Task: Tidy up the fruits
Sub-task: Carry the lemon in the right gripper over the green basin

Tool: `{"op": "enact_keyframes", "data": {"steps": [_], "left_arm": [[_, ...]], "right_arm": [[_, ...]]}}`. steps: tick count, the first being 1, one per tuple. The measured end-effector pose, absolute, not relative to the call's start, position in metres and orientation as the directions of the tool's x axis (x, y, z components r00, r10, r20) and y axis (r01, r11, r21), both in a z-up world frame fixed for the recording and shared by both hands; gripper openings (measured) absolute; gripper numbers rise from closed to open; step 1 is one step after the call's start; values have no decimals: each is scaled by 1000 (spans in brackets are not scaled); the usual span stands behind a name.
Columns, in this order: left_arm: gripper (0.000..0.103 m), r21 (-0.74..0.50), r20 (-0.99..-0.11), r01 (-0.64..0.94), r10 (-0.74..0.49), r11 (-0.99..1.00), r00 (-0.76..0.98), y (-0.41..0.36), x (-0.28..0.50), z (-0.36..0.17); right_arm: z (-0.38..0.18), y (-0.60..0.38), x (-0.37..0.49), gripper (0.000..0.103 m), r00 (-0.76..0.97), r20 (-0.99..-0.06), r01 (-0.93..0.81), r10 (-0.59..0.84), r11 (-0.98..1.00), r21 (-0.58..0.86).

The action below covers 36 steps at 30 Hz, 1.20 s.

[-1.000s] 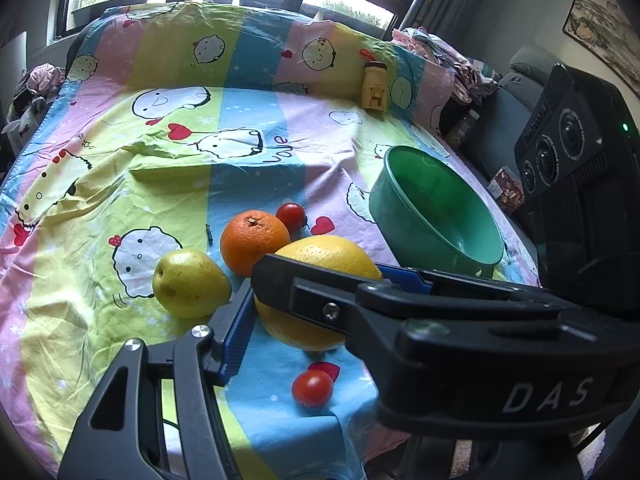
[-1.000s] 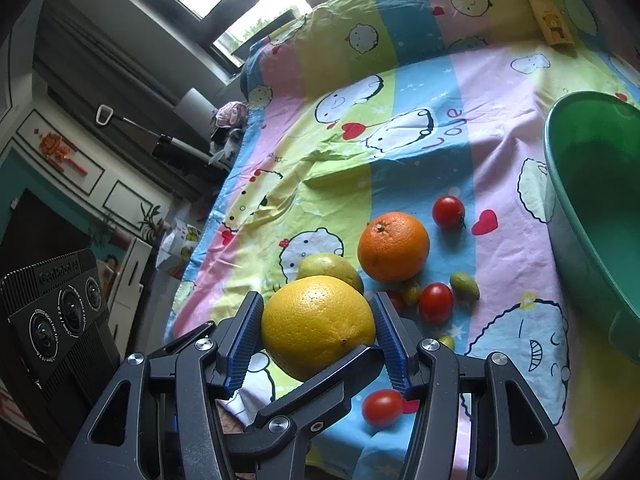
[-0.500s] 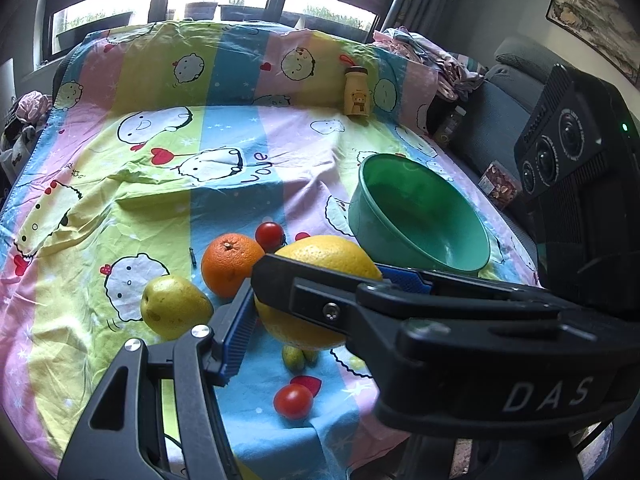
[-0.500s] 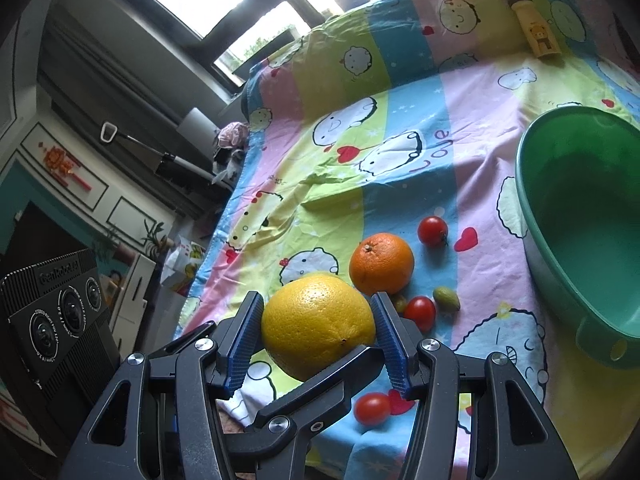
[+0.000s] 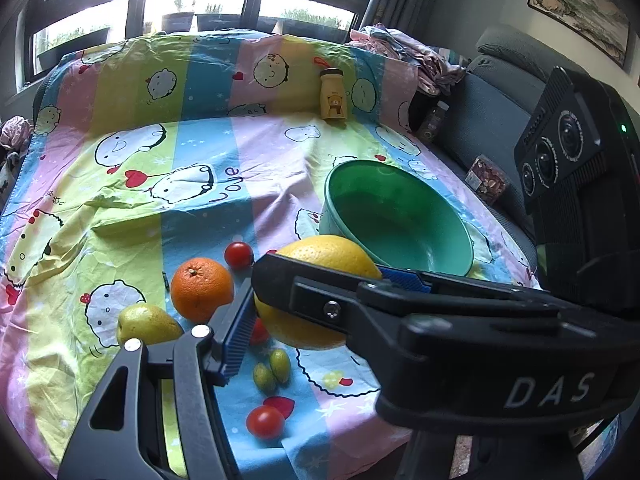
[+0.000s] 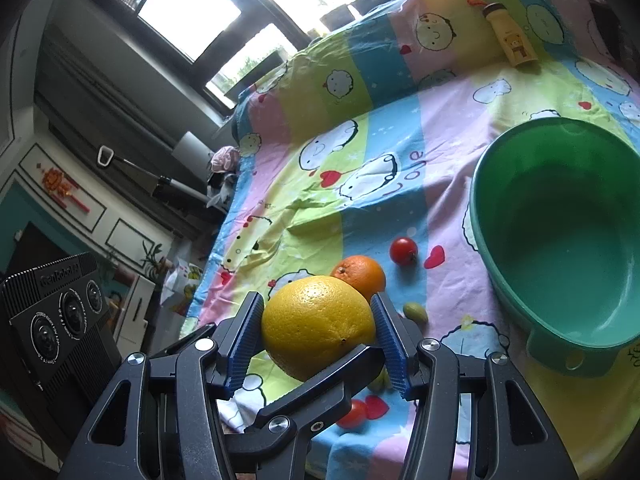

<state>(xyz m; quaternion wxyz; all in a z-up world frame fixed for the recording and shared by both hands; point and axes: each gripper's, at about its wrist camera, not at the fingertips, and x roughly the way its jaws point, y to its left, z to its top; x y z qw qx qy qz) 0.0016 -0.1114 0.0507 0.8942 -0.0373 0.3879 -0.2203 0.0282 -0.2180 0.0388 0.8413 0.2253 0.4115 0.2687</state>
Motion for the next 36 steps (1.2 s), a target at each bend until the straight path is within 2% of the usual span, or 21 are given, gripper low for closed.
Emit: {"op": "enact_keyframes", "data": {"steps": [36], "left_arm": [[59, -216, -667, 497, -499, 840, 553, -185, 28, 51]], "right_arm": [[34, -298, 33, 57, 610, -533, -142, 587, 742, 655]]}}
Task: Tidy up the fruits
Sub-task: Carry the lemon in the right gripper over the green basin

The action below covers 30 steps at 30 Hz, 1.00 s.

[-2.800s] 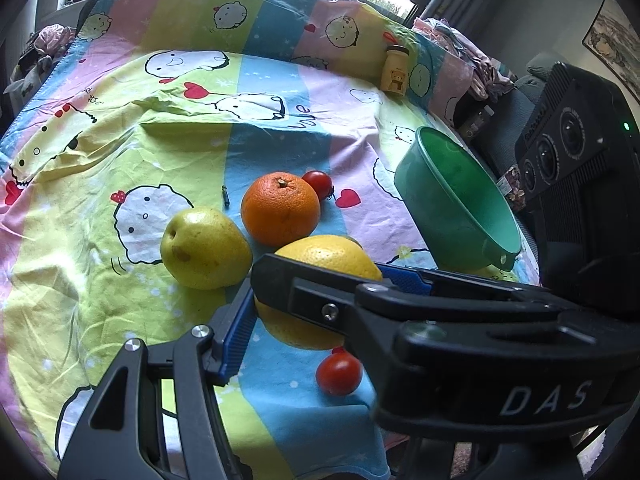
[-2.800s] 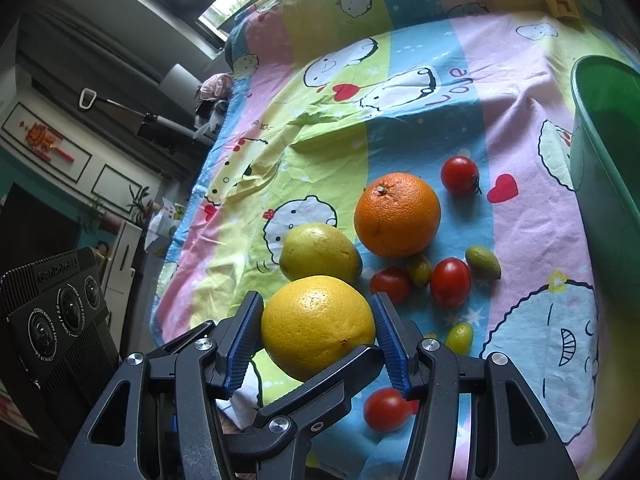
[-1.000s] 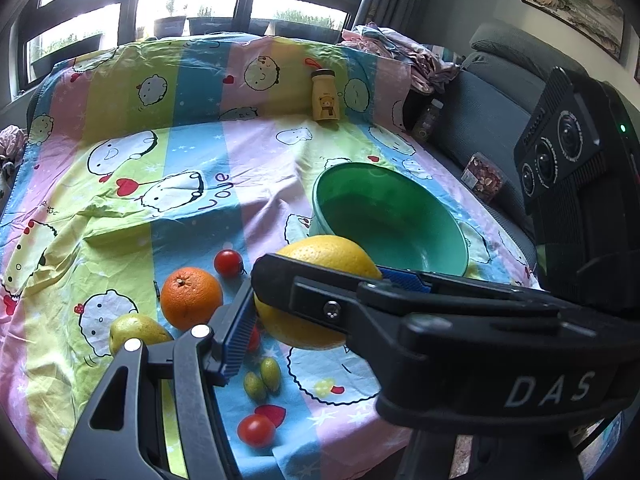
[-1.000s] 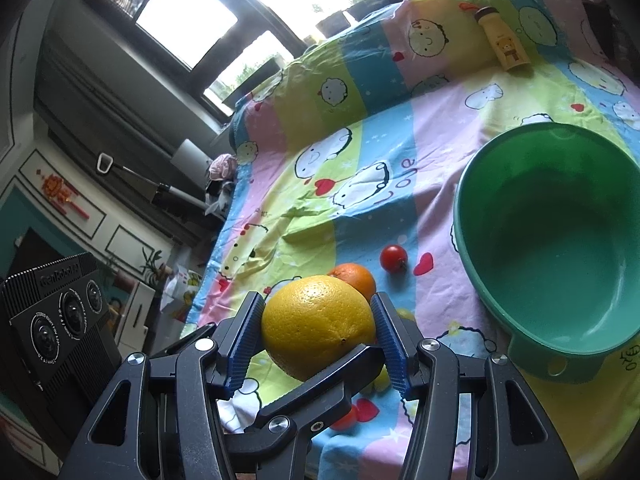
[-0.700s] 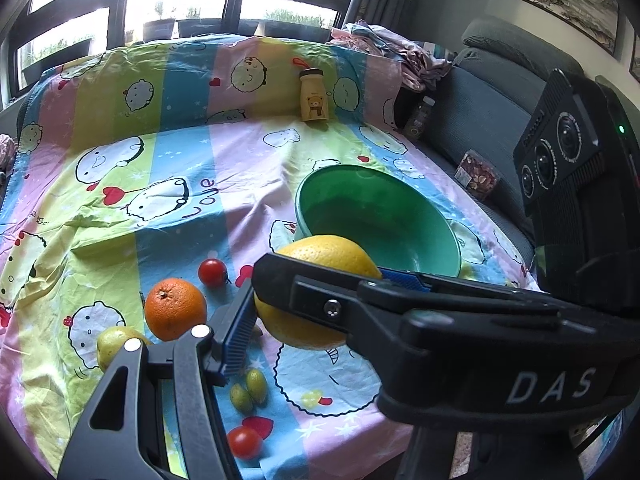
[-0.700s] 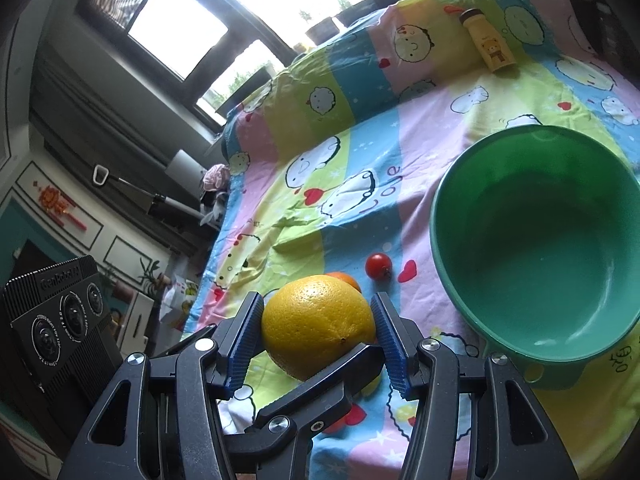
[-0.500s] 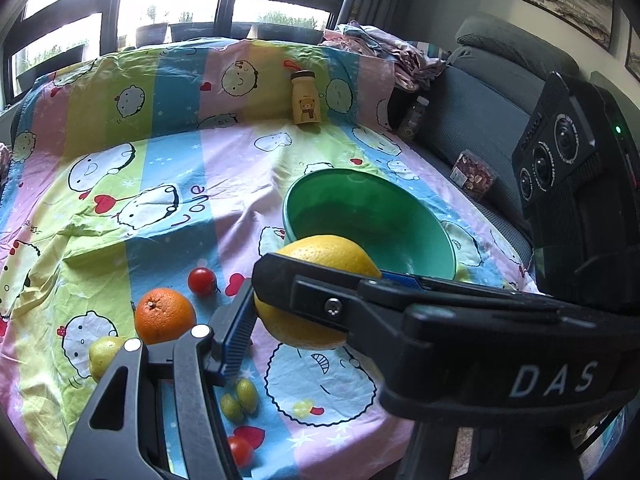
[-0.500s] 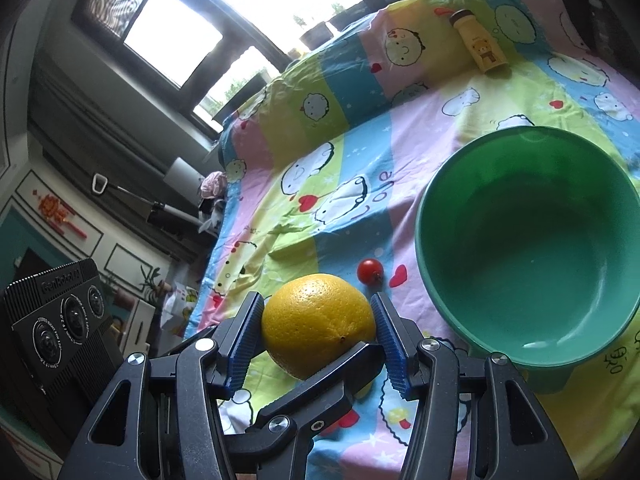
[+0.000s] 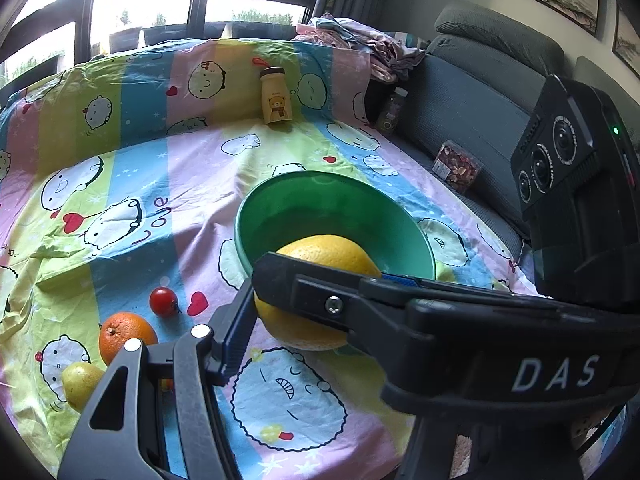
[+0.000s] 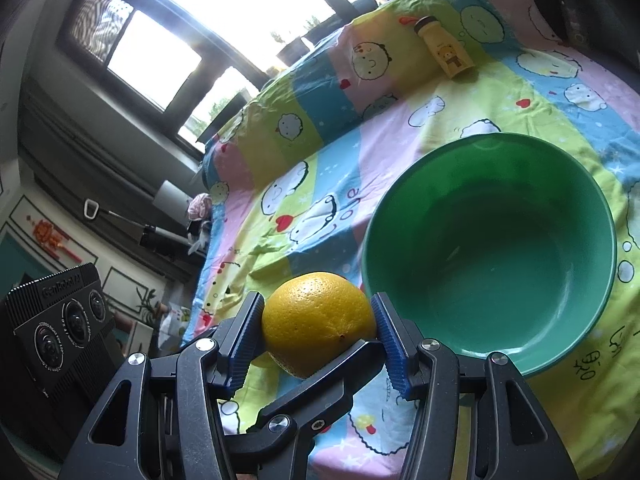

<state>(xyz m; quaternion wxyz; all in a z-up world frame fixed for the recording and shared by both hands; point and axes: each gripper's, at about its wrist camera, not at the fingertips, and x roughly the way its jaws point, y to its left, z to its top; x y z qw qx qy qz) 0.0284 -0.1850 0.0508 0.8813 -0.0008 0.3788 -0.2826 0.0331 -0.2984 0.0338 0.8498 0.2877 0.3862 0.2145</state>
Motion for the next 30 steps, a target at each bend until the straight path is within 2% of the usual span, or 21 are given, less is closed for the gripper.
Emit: {"op": "enact_keyframes", "data": {"steps": [30], "left_arm": [[59, -235, -686, 548, -536, 803, 492, -224, 53, 39]], "right_arm": [[22, -339, 43, 57, 636, -543, -37, 549, 724, 689]]}}
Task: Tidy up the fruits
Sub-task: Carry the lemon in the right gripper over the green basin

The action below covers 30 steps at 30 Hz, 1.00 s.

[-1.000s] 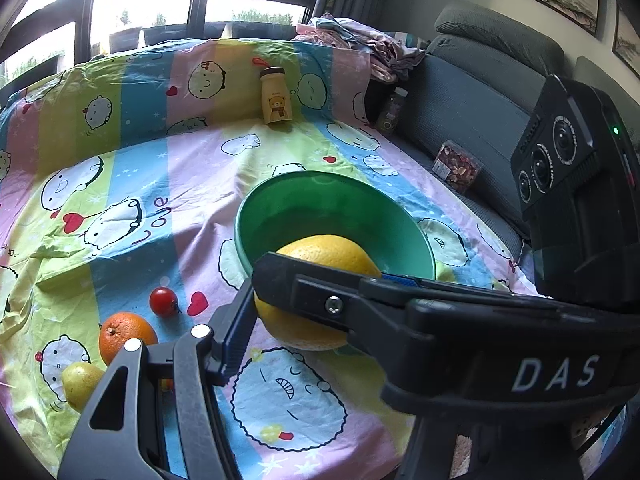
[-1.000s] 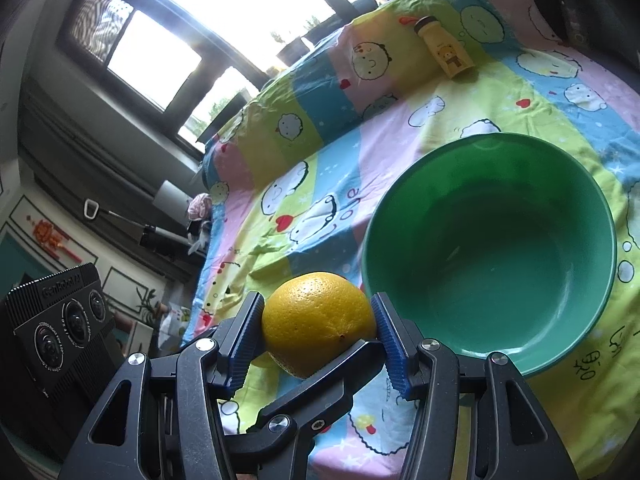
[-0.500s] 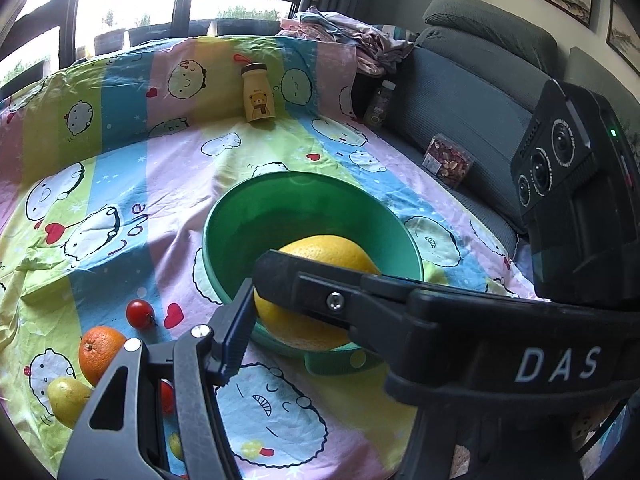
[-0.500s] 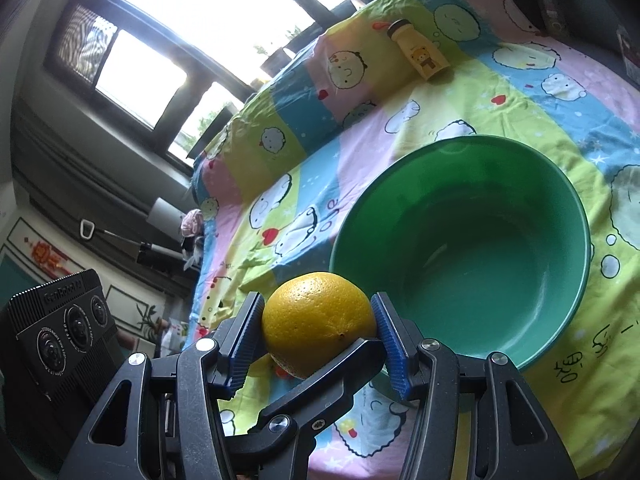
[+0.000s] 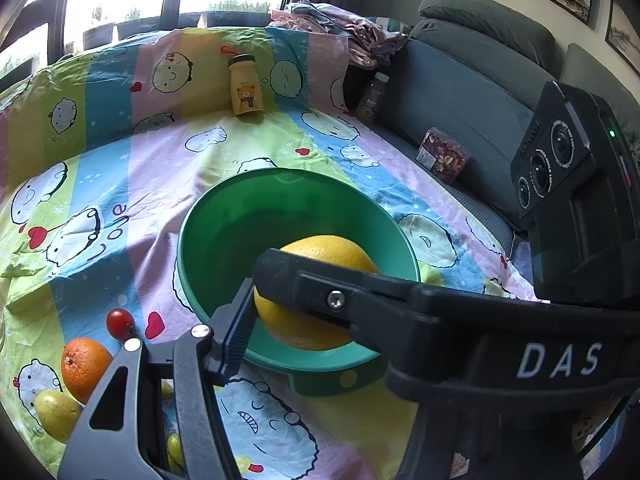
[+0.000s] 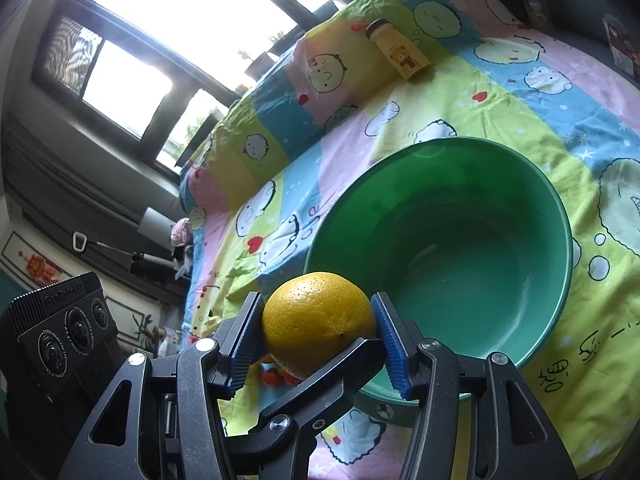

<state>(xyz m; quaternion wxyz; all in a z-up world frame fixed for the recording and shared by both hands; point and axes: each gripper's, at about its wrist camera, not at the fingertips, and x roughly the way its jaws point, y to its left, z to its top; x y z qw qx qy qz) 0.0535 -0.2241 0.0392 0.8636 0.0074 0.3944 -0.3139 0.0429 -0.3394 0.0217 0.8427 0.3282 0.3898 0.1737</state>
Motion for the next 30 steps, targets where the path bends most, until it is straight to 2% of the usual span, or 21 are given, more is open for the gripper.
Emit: {"op": "enact_keyframes", "data": {"steps": [30], "left_arm": [[59, -311, -706, 564, -583, 765, 401, -241, 81, 17]], "right_arm": [[3, -355, 65, 57, 611, -615, 68, 499, 741, 668]]}}
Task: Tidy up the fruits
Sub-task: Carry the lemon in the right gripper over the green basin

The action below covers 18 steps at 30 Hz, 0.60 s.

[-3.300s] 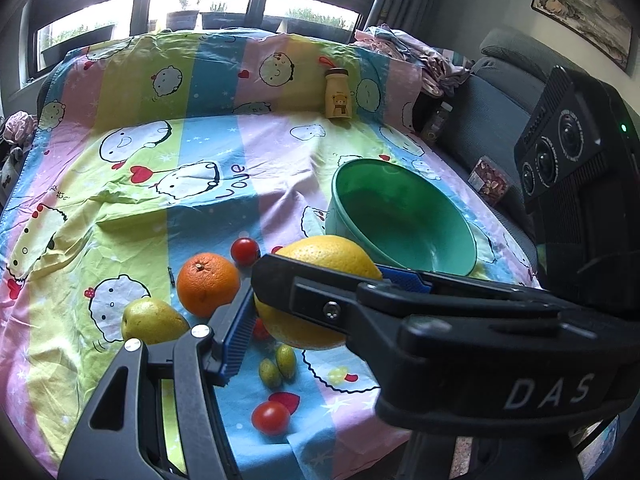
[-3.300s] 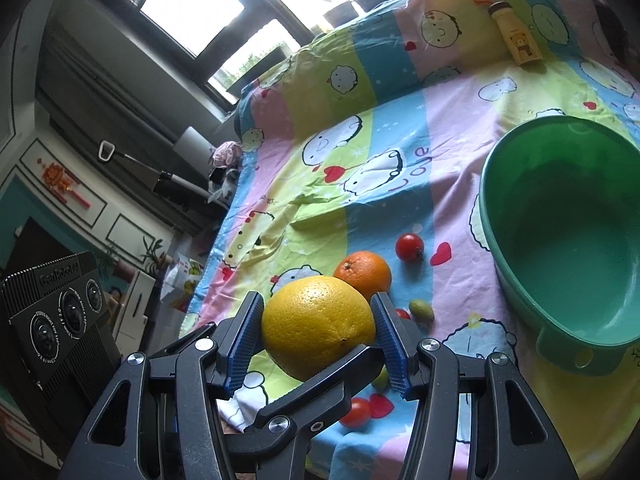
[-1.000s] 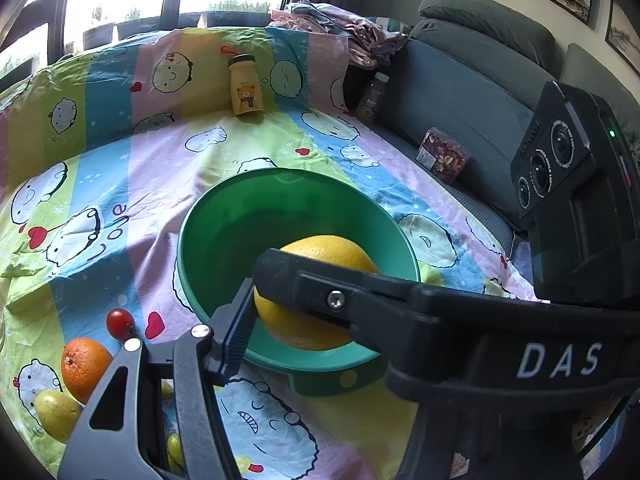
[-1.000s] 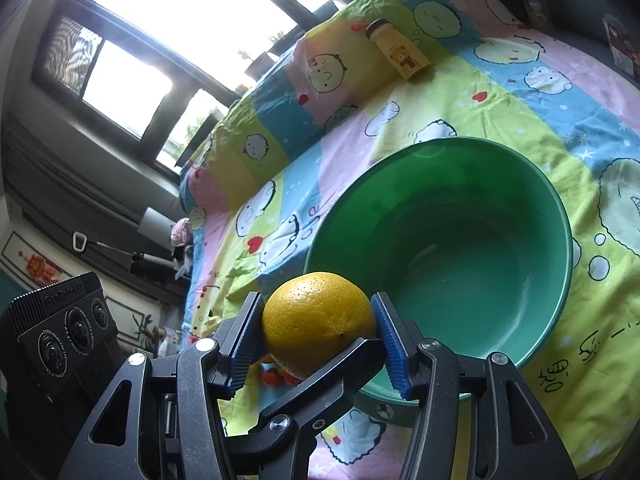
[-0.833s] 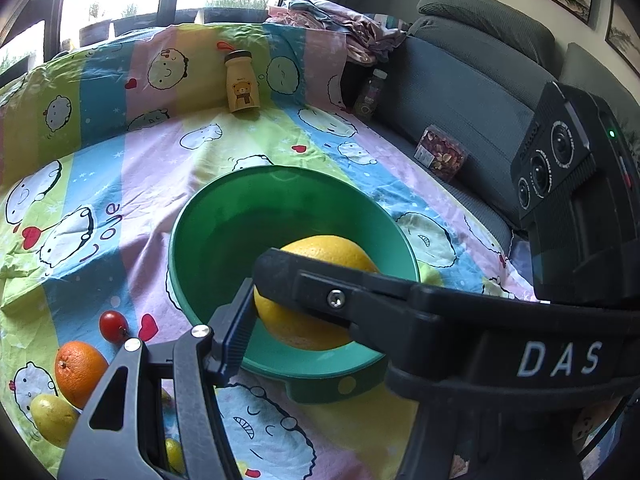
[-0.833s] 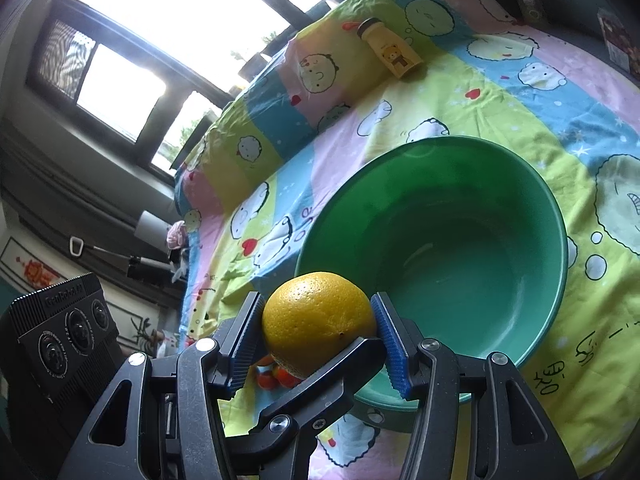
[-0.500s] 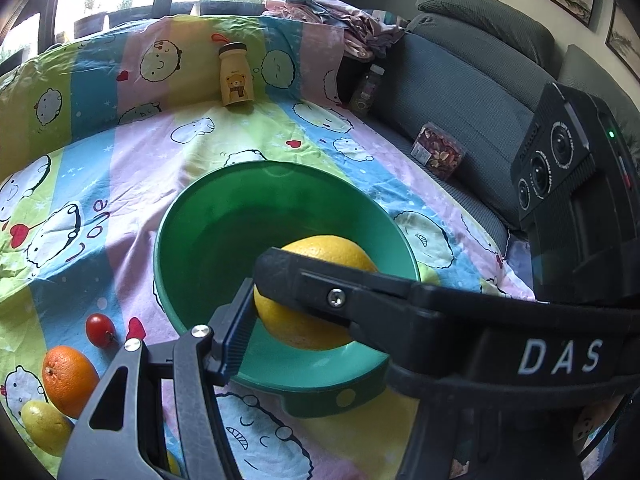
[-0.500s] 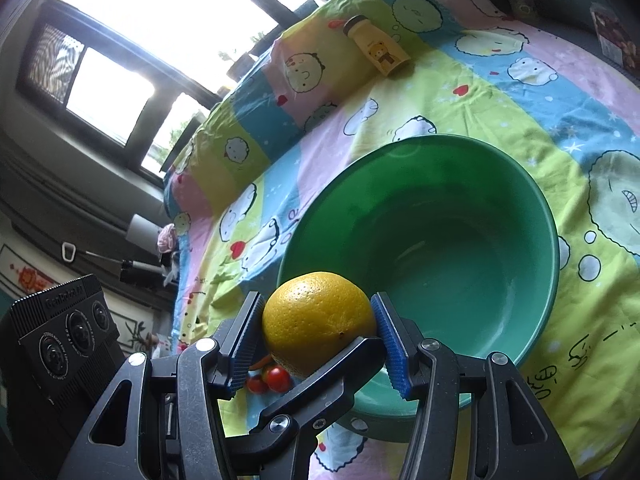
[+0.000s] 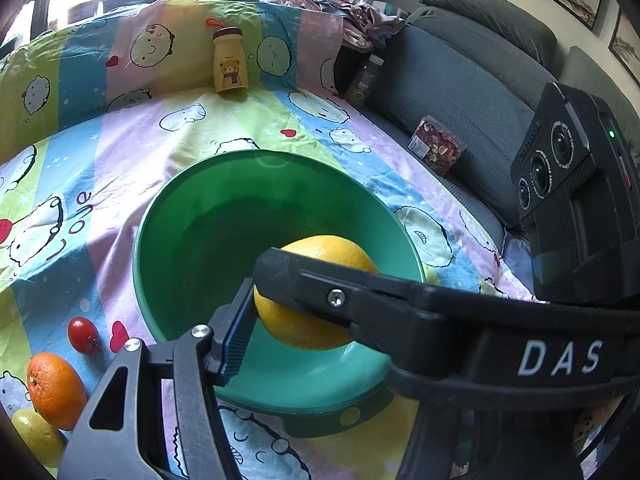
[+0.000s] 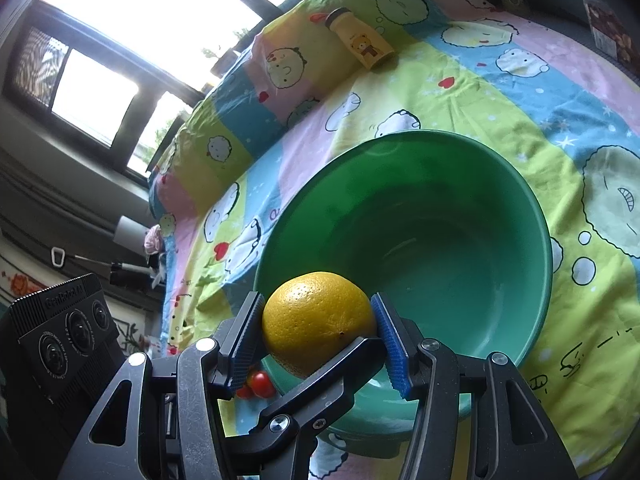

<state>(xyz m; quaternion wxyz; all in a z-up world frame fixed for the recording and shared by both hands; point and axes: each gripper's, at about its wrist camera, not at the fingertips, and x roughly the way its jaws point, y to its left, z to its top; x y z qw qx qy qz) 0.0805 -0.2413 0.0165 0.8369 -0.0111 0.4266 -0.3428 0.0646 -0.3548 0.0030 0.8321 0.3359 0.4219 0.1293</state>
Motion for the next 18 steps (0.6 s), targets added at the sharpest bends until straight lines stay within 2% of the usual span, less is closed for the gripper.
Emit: {"op": "enact_keyframes", "data": {"steps": [18], "left_arm": [[59, -337, -720, 567, -593, 752, 359, -249, 91, 8]], "right_arm": [[-3, -360, 69, 57, 595, -644, 111, 482, 744, 659]]}}
